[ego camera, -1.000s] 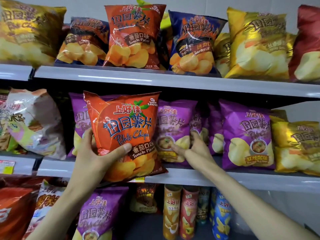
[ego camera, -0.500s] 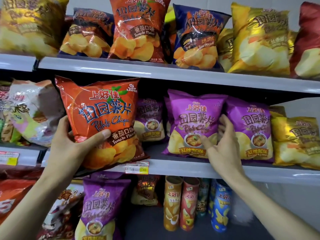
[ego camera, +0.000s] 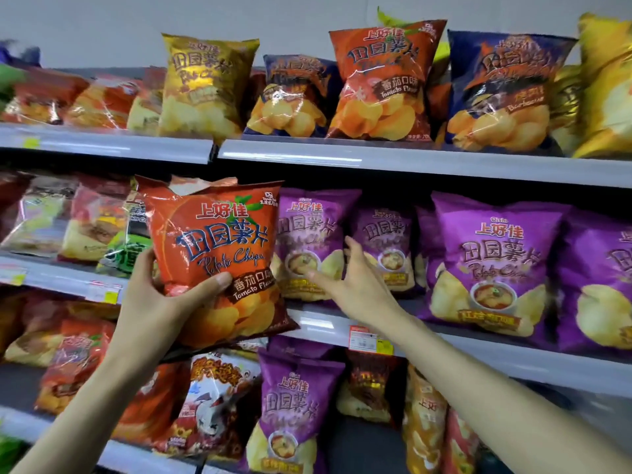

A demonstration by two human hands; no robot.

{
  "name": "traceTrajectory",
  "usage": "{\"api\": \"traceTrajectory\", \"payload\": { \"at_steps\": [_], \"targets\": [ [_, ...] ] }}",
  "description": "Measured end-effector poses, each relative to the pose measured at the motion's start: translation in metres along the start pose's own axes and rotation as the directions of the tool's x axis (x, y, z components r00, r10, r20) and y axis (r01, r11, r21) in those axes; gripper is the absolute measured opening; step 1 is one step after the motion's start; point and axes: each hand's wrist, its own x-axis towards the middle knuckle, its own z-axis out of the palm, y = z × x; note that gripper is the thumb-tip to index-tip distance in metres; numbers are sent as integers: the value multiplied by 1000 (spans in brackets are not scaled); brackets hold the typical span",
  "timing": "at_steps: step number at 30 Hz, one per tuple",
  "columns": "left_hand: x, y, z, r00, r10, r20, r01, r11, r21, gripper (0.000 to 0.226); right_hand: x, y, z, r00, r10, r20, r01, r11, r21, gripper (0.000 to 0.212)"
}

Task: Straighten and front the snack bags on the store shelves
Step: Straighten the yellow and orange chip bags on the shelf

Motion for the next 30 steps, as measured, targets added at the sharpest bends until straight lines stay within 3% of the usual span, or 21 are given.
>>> {"api": "traceTrajectory", "payload": {
  "at_steps": [4, 9, 17, 25, 30],
  "targets": [
    [-7, -3, -20, 1000, -31, -2, 31, 999, 26, 88, 22, -14, 23, 982, 188, -25, -183, 975, 129, 135],
    [-12, -6, -30, 999, -54, -3, 54, 998, 12, 84, 26, -11, 31, 960, 249, -127, -212, 944, 253, 134],
    [-10, -12, -13, 996, -59, 59, 58, 998, 19, 98, -14, 31, -22, 900, 227, -372, -210, 974, 87, 130],
    [31, -2, 53, 985, 35, 169, -53, 993, 101, 91, -34, 43, -64, 905, 169, -391, -215, 974, -76, 125],
    [65, -2, 83, 978, 36, 205, -72, 982, 174, 84, -29, 52, -68, 922, 135, -362, -209, 962, -174, 107]
  ]
}}
